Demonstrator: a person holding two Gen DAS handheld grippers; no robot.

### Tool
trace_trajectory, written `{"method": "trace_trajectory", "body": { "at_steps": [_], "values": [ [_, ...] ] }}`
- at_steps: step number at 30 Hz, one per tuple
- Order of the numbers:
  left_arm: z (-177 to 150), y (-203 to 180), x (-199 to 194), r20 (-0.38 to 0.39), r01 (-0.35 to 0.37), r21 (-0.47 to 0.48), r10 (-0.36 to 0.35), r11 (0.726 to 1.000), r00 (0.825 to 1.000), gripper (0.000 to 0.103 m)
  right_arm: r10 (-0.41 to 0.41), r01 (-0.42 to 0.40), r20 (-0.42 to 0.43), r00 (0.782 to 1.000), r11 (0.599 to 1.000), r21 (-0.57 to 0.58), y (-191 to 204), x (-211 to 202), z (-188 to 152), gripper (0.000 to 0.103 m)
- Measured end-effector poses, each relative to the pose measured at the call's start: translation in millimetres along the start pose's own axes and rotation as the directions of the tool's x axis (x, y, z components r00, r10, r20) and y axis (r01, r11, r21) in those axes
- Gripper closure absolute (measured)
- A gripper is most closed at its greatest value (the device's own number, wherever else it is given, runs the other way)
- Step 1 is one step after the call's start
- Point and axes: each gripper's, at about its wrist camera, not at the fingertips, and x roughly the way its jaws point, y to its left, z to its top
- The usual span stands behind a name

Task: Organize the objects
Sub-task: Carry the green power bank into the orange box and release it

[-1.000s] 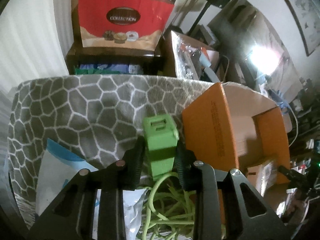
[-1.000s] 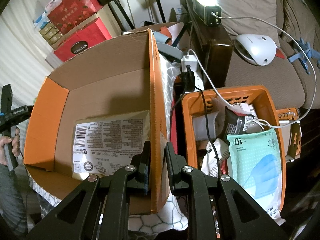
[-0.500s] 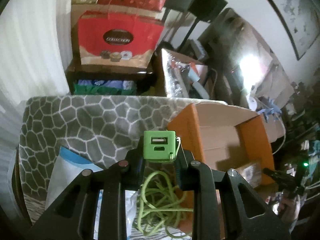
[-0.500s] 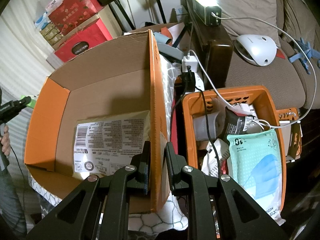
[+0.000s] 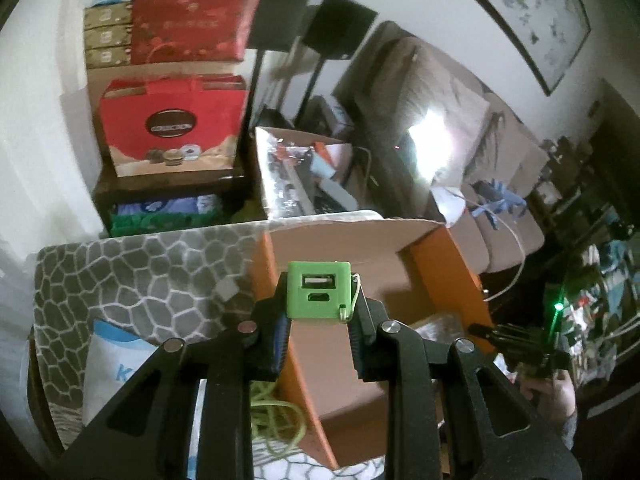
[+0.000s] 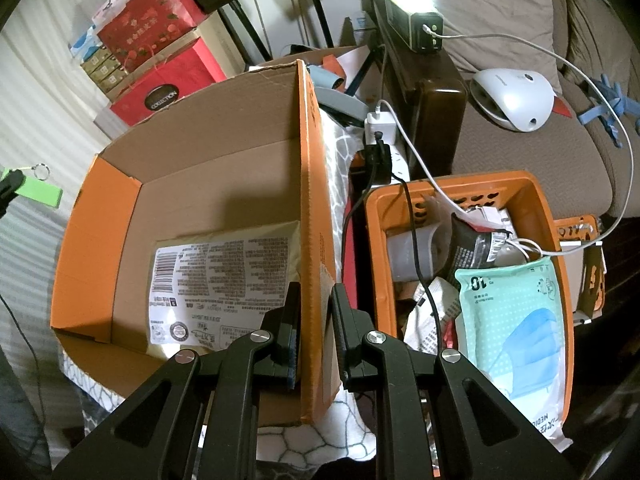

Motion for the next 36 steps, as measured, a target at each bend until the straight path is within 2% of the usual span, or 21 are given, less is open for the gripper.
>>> {"method": "trace_trajectory", "body": {
  "at_steps": [5, 9, 11, 20, 25, 36],
  "values": [
    [-5, -24, 17, -0.056, 0.005, 0.050, -0.002, 0.999, 0.998, 0.080, 0.001, -0.001, 0.001, 1.000, 1.000, 0.001, 0, 0, 0, 0.088],
    [-11, -39, 42, -0.109, -0.023, 0.076, 0.031, 0.997, 0.994, 0.080, -0.001, 0.001, -0.001, 1.000, 1.000, -0.003, 0, 0, 0, 0.088],
    [-17, -46, 59, -0.142, -0.053, 0.097, 0.067, 0.994, 0.988, 0.080, -0.001, 0.001, -0.002, 1.000, 1.000, -0.004, 2, -1, 0, 0.088],
    [-36, -58, 115, -0.267, -0.114, 0.143, 0.149, 0.983, 0.952, 0.080, 0.000, 0.000, -0.001, 1.000, 1.000, -0.005, 3, -1, 0, 0.088],
    [-39, -57, 137, -0.301, -0.150, 0.153, 0.191, 0.977, 0.934, 0.080, 0.002, -0.002, -0.001, 1.000, 1.000, -0.004, 3, -1, 0, 0.088],
    [-19, -47, 160, -0.308, -0.181, 0.096, 0.202, 0.979, 0.930, 0.080, 0.007, -0.007, -0.002, 1.000, 1.000, -0.004, 6, -2, 1, 0.088]
  ]
}}
